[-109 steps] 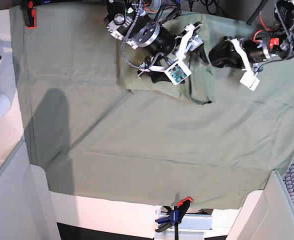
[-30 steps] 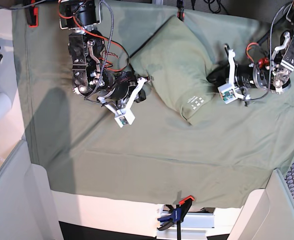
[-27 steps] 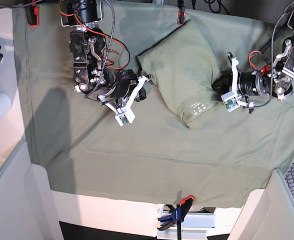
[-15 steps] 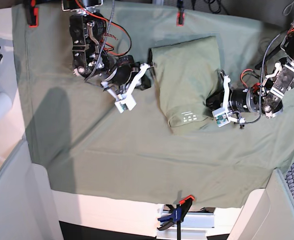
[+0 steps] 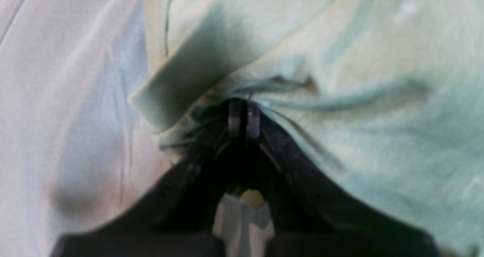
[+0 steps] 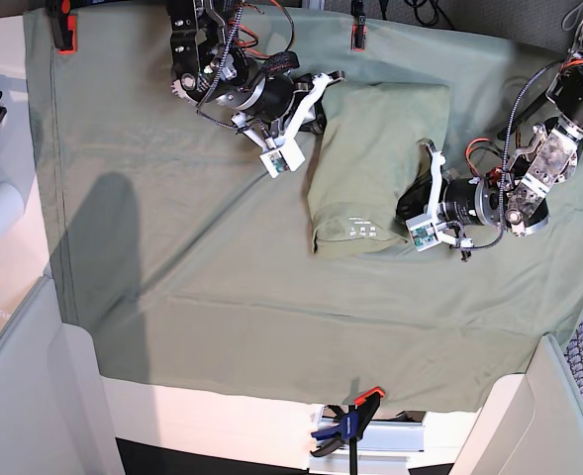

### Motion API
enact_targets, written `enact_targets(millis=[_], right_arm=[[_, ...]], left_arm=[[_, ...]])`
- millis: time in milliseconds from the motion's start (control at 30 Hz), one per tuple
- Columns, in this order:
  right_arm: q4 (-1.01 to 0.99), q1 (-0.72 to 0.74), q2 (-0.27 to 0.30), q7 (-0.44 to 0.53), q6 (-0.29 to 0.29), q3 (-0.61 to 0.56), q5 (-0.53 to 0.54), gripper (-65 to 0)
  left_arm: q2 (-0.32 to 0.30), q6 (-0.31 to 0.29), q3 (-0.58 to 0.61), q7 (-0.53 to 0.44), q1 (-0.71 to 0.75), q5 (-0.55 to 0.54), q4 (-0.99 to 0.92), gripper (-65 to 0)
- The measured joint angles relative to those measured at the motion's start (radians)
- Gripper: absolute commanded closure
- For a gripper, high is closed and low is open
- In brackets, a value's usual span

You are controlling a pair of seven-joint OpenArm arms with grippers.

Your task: Fold the T-shirt properly

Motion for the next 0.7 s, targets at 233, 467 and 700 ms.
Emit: enact_targets(millis=[233,467,700], right_arm=[[0.000,0.000,-0.016,0.000,0.000,-0.048,-0.021,0.0],[0.030,0.000,-0.006,0.001,0.001,-0.047,-0.114,0.0],[0.077,0.001,0.014,0.003,0.001,0.008,-0.153,0.0]], left_arm=[[-0.005,0.000,0.003,0.034,0.000,-0.020,0.016,0.0],[-0.105,0.004,0.007,0.099,0.008,-0.106,0.175,0.0],[-0.177,0.003,-0.078,0.184,0.016,-0.225,0.338,0.0]])
